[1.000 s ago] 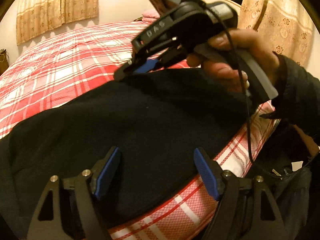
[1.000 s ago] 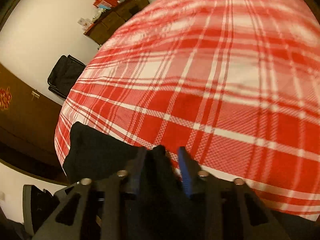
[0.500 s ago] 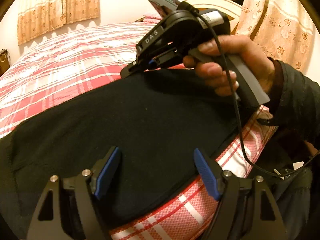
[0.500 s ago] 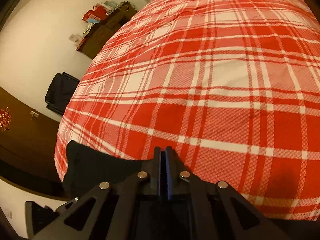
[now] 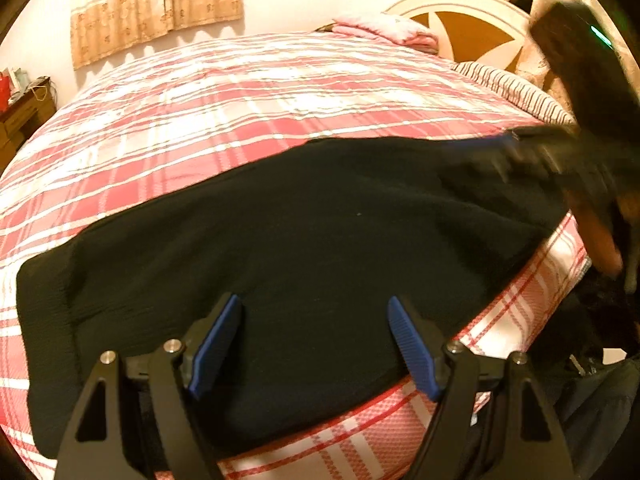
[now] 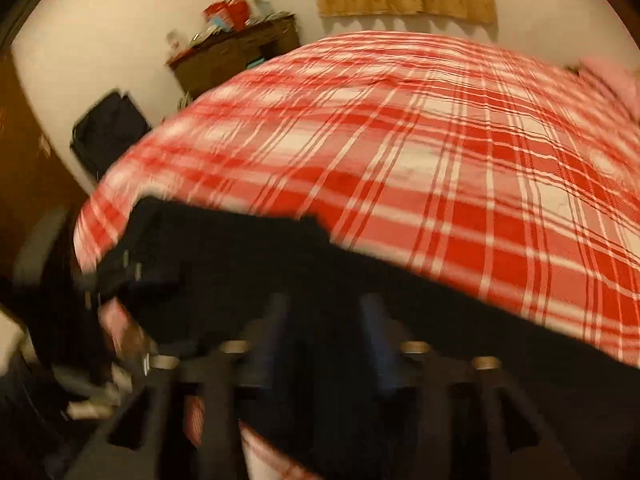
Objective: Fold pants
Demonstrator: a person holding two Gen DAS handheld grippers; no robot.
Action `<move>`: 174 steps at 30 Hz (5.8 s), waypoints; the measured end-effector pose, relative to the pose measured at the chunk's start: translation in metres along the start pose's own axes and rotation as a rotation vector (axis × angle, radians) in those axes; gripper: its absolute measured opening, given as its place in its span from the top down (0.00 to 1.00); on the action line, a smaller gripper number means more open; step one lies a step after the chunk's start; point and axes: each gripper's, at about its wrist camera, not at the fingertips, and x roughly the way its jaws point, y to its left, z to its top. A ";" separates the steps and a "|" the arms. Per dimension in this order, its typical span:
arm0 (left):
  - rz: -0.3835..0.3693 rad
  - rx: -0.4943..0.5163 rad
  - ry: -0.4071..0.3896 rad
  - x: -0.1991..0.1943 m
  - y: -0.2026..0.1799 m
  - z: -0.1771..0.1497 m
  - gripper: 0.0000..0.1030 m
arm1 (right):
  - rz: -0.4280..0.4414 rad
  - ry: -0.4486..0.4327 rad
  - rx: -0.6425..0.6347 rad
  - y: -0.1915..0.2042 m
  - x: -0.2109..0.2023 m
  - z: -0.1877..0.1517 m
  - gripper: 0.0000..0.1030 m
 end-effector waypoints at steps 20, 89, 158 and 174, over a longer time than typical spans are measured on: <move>0.032 -0.035 -0.021 -0.012 -0.004 0.000 0.23 | -0.068 0.026 -0.101 0.026 -0.004 -0.079 0.48; 0.024 -0.140 -0.034 0.020 -0.069 0.025 0.18 | -0.272 -0.660 0.758 -0.280 -0.323 -0.202 0.85; -0.340 -0.189 -0.020 0.037 -0.108 0.052 0.19 | -0.115 -0.174 -0.177 -0.034 -0.073 -0.116 0.94; -0.363 -0.094 0.073 0.068 -0.148 0.078 0.59 | -0.004 -0.175 -0.161 -0.060 -0.100 -0.129 0.63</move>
